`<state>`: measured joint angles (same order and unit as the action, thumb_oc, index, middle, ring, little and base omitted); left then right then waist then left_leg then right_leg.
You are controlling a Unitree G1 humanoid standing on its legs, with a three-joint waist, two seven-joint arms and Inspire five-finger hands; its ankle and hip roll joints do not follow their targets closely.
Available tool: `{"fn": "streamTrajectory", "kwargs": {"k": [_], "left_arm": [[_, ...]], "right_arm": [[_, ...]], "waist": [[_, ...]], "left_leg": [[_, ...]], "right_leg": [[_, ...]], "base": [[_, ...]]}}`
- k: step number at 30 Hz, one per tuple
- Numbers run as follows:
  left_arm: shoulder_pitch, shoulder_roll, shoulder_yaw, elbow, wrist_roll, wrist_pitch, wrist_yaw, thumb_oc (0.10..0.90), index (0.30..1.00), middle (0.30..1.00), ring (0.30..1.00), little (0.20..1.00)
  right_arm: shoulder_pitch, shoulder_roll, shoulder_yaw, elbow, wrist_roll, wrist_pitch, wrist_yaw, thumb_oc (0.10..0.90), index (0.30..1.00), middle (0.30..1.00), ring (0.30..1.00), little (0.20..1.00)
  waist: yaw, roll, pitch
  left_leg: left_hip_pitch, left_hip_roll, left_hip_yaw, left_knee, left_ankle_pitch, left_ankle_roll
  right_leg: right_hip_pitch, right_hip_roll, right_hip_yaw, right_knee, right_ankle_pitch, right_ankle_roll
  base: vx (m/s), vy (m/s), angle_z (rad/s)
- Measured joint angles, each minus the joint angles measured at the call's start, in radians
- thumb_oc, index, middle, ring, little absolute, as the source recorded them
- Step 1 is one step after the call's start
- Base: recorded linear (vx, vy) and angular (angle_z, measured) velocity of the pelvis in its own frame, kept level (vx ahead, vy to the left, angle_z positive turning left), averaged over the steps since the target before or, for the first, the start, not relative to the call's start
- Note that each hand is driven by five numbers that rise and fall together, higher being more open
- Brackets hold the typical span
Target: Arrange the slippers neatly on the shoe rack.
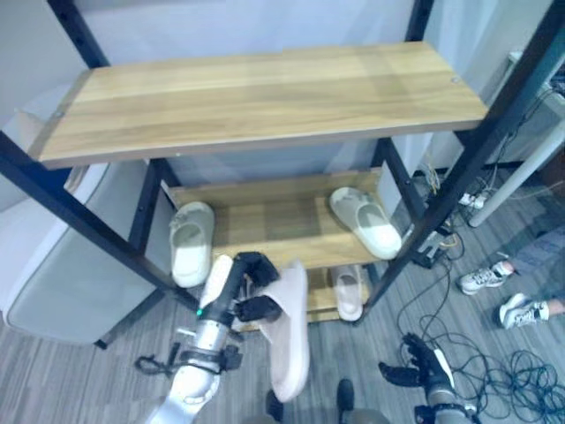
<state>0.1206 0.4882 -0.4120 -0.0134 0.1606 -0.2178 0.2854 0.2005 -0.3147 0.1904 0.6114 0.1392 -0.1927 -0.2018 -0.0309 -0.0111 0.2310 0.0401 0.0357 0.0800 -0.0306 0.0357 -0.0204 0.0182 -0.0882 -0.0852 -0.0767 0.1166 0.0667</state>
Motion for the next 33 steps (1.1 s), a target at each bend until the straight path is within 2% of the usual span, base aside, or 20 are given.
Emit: {"fn": "streamTrajectory", "kwargs": {"k": [3,5,6,7,9,11,14,15,17,19,21,22,23,24,25,26,28,30,31,33], "left_arm": [[-0.095,0.002,-0.070,0.085,-0.007,0.000,-0.012,0.400,0.300,0.300,0.300,0.300],[-0.173,0.008,-0.106,0.140,-0.009,0.000,-0.009,0.400,0.300,0.300,0.300,0.300],[-0.196,0.006,-0.113,0.153,-0.005,0.001,-0.010,0.400,0.300,0.300,0.300,0.300],[-0.254,-0.001,-0.128,0.180,0.003,0.001,0.001,0.400,0.300,0.300,0.300,0.300],[-0.319,-0.005,-0.146,0.223,0.012,0.006,0.014,0.400,0.300,0.300,0.300,0.300],[-0.371,-0.013,-0.179,0.262,0.058,0.023,0.071,0.400,0.300,0.300,0.300,0.300],[-0.445,-0.034,-0.189,0.274,0.106,0.026,0.129,0.400,0.300,0.300,0.300,0.300],[-0.486,-0.038,-0.202,0.274,0.166,0.025,0.194,0.400,0.300,0.300,0.300,0.300],[-0.572,-0.028,-0.209,0.277,0.228,0.030,0.269,0.400,0.300,0.300,0.300,0.300],[-0.606,-0.021,-0.206,0.278,0.261,0.051,0.307,0.400,0.300,0.300,0.300,0.300],[-0.647,0.015,-0.199,0.264,0.317,0.068,0.371,0.400,0.300,0.300,0.300,0.300],[-0.676,0.024,-0.178,0.264,0.329,0.069,0.398,0.400,0.300,0.300,0.300,0.300],[-0.706,0.037,-0.163,0.262,0.337,0.091,0.425,0.400,0.300,0.300,0.300,0.300],[-0.728,0.054,-0.161,0.261,0.343,0.114,0.444,0.400,0.300,0.300,0.300,0.300],[-0.743,0.059,-0.142,0.260,0.363,0.128,0.462,0.400,0.300,0.300,0.300,0.300],[-0.757,0.062,-0.132,0.259,0.366,0.128,0.479,0.400,0.300,0.300,0.300,0.300],[-0.840,0.103,-0.128,0.239,0.378,0.146,0.524,0.400,0.300,0.300,0.300,0.300],[-0.861,0.130,-0.130,0.250,0.382,0.158,0.537,0.400,0.300,0.300,0.300,0.300],[-0.863,0.147,-0.136,0.261,0.398,0.175,0.537,0.400,0.300,0.300,0.300,0.300],[-0.876,0.167,-0.146,0.281,0.405,0.179,0.536,0.400,0.300,0.300,0.300,0.300]], "right_arm": [[-0.049,0.007,0.035,0.044,0.001,0.007,-0.008,0.800,0.900,0.900,0.900,0.900],[-0.095,0.011,0.044,0.051,0.001,0.003,-0.011,0.800,0.900,0.900,0.900,0.900],[-0.105,0.010,0.044,0.051,0.000,0.003,-0.012,0.800,0.900,0.900,0.900,0.900],[-0.130,0.005,0.049,0.050,0.000,0.000,-0.023,0.800,0.900,0.900,0.900,0.900],[-0.171,0.000,0.054,0.060,0.000,0.013,-0.025,0.800,0.900,0.900,0.900,0.900],[-0.201,-0.013,0.072,0.050,-0.001,0.004,-0.060,0.800,0.900,0.900,0.900,0.900],[-0.244,-0.012,0.073,0.051,-0.001,0.003,-0.090,0.800,0.900,0.900,0.900,0.900],[-0.254,-0.033,0.107,0.030,-0.001,-0.016,-0.124,0.800,0.900,0.900,0.900,0.900],[-0.291,-0.047,0.114,0.006,-0.018,-0.034,-0.137,0.800,0.900,0.900,0.900,0.900],[-0.305,-0.048,0.120,-0.004,-0.019,-0.034,-0.152,0.800,0.900,0.900,0.900,0.900],[-0.322,-0.067,0.140,-0.030,-0.021,-0.057,-0.176,0.800,0.900,0.900,0.900,0.900],[-0.334,-0.069,0.127,-0.047,-0.021,-0.063,-0.180,0.800,0.900,0.900,0.900,0.900],[-0.357,-0.072,0.129,-0.050,-0.021,-0.063,-0.190,0.800,0.900,0.900,0.900,0.900],[-0.359,-0.084,0.136,-0.057,-0.021,-0.064,-0.197,0.800,0.900,0.900,0.900,0.900],[-0.375,-0.097,0.137,-0.060,-0.022,-0.065,-0.207,0.800,0.900,0.900,0.900,0.900],[-0.392,-0.105,0.136,-0.061,-0.022,-0.066,-0.216,0.800,0.900,0.900,0.900,0.900],[-0.421,-0.168,0.119,-0.133,-0.055,-0.068,-0.231,0.800,0.900,0.900,0.900,0.900],[-0.457,-0.189,0.109,-0.144,-0.080,-0.069,-0.249,0.800,0.900,0.900,0.900,0.900],[-0.476,-0.211,0.101,-0.167,-0.093,-0.064,-0.262,0.800,0.900,0.900,0.900,0.900],[-0.475,-0.245,0.093,-0.209,-0.099,-0.066,-0.269,0.800,0.900,0.900,0.900,0.900]], "waist": [[-0.011,-0.022,0.028],[-0.017,-0.039,0.086],[-0.021,-0.039,0.111],[-0.019,-0.040,0.160],[-0.020,-0.036,0.217],[-0.024,-0.016,0.261],[-0.027,-0.015,0.301],[-0.028,-0.014,0.300],[-0.034,-0.014,0.303],[-0.042,-0.015,0.306],[-0.044,-0.015,0.306],[-0.046,-0.015,0.306],[-0.050,-0.015,0.306],[-0.050,-0.014,0.306],[-0.047,-0.015,0.303],[-0.048,-0.014,0.303],[-0.045,-0.010,0.303],[-0.049,-0.012,0.305],[-0.051,-0.013,0.309],[-0.051,-0.009,0.313]], "left_leg": [[-0.114,0.006,-0.005,0.113,-0.022,-0.003],[-0.206,0.015,-0.010,0.227,-0.055,-0.001],[-0.230,0.019,-0.014,0.255,-0.068,-0.002],[-0.320,0.025,-0.024,0.345,-0.102,-0.003],[-0.382,0.023,-0.036,0.398,-0.112,-0.004],[-0.468,0.032,-0.039,0.465,-0.124,-0.003],[-0.531,0.031,-0.040,0.516,-0.132,0.000],[-0.602,0.034,-0.044,0.590,-0.157,0.014],[-0.710,0.034,-0.049,0.666,-0.177,0.010],[-0.759,0.032,-0.052,0.739,-0.198,0.016],[-0.835,0.041,-0.058,0.861,-0.269,0.011],[-0.885,0.045,-0.053,0.913,-0.276,0.020],[-0.925,0.049,-0.054,0.958,-0.295,0.019],[-0.958,0.060,-0.059,1.024,-0.324,0.030],[-0.997,0.071,-0.067,1.095,-0.363,0.021],[-1.024,0.073,-0.071,1.120,-0.373,0.018],[-1.182,0.101,-0.091,1.303,-0.435,0.031],[-1.248,0.113,-0.098,1.409,-0.478,0.042],[-1.277,0.124,-0.100,1.482,-0.510,0.033],[-1.306,0.131,-0.108,1.562,-0.550,0.039]], "right_leg": [[-0.109,0.002,0.000,0.111,-0.026,-0.002],[-0.200,-0.001,0.001,0.224,-0.063,-0.004],[-0.220,0.000,-0.005,0.253,-0.075,-0.009],[-0.310,-0.003,-0.005,0.349,-0.108,-0.019],[-0.374,-0.013,-0.003,0.401,-0.122,-0.026],[-0.455,-0.008,0.003,0.454,-0.126,-0.029],[-0.521,-0.012,0.007,0.510,-0.136,-0.033],[-0.594,-0.012,0.015,0.581,-0.165,-0.033],[-0.702,-0.013,0.021,0.662,-0.182,-0.034],[-0.752,-0.010,0.027,0.731,-0.206,-0.031],[-0.834,-0.008,0.043,0.851,-0.265,-0.041],[-0.887,-0.001,0.054,0.905,-0.272,-0.048],[-0.929,0.001,0.055,0.948,-0.291,-0.041],[-0.959,0.008,0.056,1.007,-0.307,-0.047],[-0.998,0.017,0.053,1.071,-0.338,-0.047],[-1.025,0.020,0.054,1.095,-0.352,-0.045],[-1.175,0.034,0.055,1.256,-0.400,-0.053],[-1.245,0.045,0.059,1.352,-0.425,-0.065],[-1.282,0.047,0.066,1.426,-0.451,-0.053],[-1.314,0.056,0.070,1.502,-0.486,-0.055]], "base": [[-0.16,-0.038,0.02],[-0.12,-0.043,0.05],[-0.13,-0.048,0.12],[-0.10,-0.023,0.19],[-0.16,-0.019,0.08],[-0.11,-0.015,-0.10],[-0.09,-0.006,-0.01],[-0.09,-0.009,-0.03],[-0.13,0.015,0.00],[-0.04,0.018,-0.01],[0.02,0.023,-0.16],[0.03,0.035,-0.18],[-0.08,0.021,-0.14],[-0.08,0.021,-0.18],[-0.04,0.020,-0.17],[-0.01,0.030,-0.16],[0.00,0.076,-0.18],[0.02,0.092,-0.28],[0.02,0.107,-0.24],[0.02,0.077,-0.16]]}}
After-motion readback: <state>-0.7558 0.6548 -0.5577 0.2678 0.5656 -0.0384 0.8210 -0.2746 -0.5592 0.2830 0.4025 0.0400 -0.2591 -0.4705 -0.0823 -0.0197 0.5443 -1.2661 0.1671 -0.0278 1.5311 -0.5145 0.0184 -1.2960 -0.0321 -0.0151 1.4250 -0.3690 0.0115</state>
